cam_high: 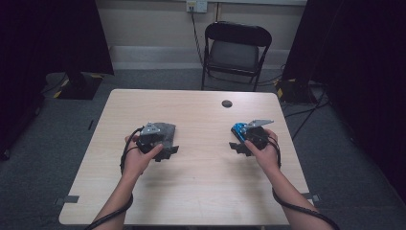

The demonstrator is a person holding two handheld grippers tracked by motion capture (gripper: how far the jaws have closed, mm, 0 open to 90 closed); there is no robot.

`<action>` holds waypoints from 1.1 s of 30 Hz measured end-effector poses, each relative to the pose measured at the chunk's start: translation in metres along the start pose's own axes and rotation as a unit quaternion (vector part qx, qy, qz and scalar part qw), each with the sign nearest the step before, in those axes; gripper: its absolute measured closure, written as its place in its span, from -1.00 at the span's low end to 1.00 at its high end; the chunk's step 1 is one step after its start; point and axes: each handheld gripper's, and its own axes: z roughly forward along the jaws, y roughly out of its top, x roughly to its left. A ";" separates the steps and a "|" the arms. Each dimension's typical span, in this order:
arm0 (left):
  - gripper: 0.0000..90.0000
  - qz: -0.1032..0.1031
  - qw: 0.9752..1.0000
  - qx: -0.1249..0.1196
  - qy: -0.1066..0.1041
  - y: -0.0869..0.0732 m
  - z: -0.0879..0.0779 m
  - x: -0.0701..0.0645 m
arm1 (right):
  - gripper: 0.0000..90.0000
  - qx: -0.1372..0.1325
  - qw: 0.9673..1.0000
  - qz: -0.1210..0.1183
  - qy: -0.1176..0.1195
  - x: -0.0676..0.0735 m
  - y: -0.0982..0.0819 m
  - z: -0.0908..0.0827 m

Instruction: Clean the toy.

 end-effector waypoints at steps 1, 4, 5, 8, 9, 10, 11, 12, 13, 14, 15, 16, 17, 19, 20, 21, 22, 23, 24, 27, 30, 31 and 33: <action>-0.64 0.005 1.000 0.003 -0.003 -0.001 0.001 -0.002 | -0.63 -0.003 1.000 -0.002 0.004 0.002 0.000 -0.002; -0.64 0.004 1.000 0.005 -0.009 -0.003 0.002 -0.005 | -0.63 -0.006 1.000 -0.005 0.008 0.005 0.000 -0.003; -0.64 0.006 1.000 0.005 -0.010 -0.005 0.002 -0.007 | -0.63 -0.007 1.000 -0.008 0.012 0.008 0.000 -0.004; -0.64 0.007 1.000 0.006 -0.012 -0.006 0.002 -0.010 | -0.63 -0.008 1.000 -0.017 0.019 0.014 0.000 -0.005; -0.64 0.006 1.000 0.006 -0.013 -0.007 0.002 -0.011 | -0.63 -0.007 1.000 -0.021 0.019 0.015 0.000 -0.005; -0.64 0.006 1.000 0.006 -0.013 -0.007 0.002 -0.011 | -0.63 -0.007 1.000 -0.021 0.019 0.015 0.000 -0.005; -0.64 0.008 1.000 0.006 -0.019 -0.007 0.001 -0.013 | -0.63 -0.005 0.999 -0.028 0.018 0.019 0.000 -0.004; -0.64 0.011 1.000 0.006 -0.019 -0.008 0.001 -0.015 | -0.63 -0.005 0.999 -0.030 0.020 0.020 -0.001 -0.004; -0.64 0.013 1.000 0.008 -0.022 -0.008 0.001 -0.017 | -0.63 -0.005 0.999 -0.031 0.022 0.021 -0.001 -0.004; -0.64 0.015 1.000 0.008 -0.023 -0.008 0.000 -0.019 | -0.63 -0.004 0.999 -0.031 0.024 0.022 -0.002 -0.004; -0.64 0.016 1.000 0.009 -0.024 -0.009 0.000 -0.021 | -0.63 -0.003 0.999 -0.032 0.025 0.023 -0.002 -0.004; -0.64 0.020 0.999 0.008 -0.025 -0.009 0.000 -0.022 | -0.63 -0.003 0.999 -0.033 0.026 0.024 -0.003 -0.004; -0.64 0.024 0.999 0.009 -0.027 -0.010 -0.001 -0.024 | -0.63 -0.003 0.999 -0.033 0.028 0.025 -0.003 -0.004; -0.64 0.023 0.999 0.008 -0.032 -0.011 -0.001 -0.028 | -0.63 -0.004 0.999 -0.034 0.033 0.028 -0.004 -0.004; -0.64 0.025 0.999 0.008 -0.034 -0.012 -0.001 -0.030 | -0.63 -0.004 0.999 -0.038 0.034 0.031 -0.005 -0.005; -0.64 0.025 0.999 0.008 -0.036 -0.013 -0.001 -0.031 | -0.63 -0.004 0.998 -0.041 0.036 0.033 -0.005 -0.005; -0.64 0.025 0.999 0.010 -0.039 -0.014 -0.001 -0.033 | -0.63 -0.005 0.998 -0.042 0.039 0.035 -0.006 -0.005; -0.64 0.025 0.999 0.011 -0.041 -0.015 0.000 -0.034 | -0.63 -0.006 0.998 -0.045 0.041 0.038 -0.007 -0.005; -0.64 0.027 0.999 0.012 -0.042 -0.016 0.000 -0.035 | -0.63 -0.004 0.998 -0.047 0.043 0.040 -0.008 -0.005; -0.64 0.029 0.999 0.016 -0.043 -0.019 0.001 -0.039 | -0.63 -0.005 0.997 -0.046 0.054 0.045 -0.011 -0.005; -0.64 0.029 0.998 0.017 -0.048 -0.021 0.003 -0.042 | -0.63 -0.005 0.997 -0.046 0.060 0.050 -0.014 -0.005; -0.64 0.030 0.998 0.017 -0.050 -0.022 0.004 -0.043 | -0.63 -0.005 0.997 -0.046 0.063 0.051 -0.015 -0.005; -0.64 0.029 0.998 0.019 -0.057 -0.025 0.006 -0.046 | -0.63 -0.003 0.997 -0.050 0.066 0.054 -0.017 -0.005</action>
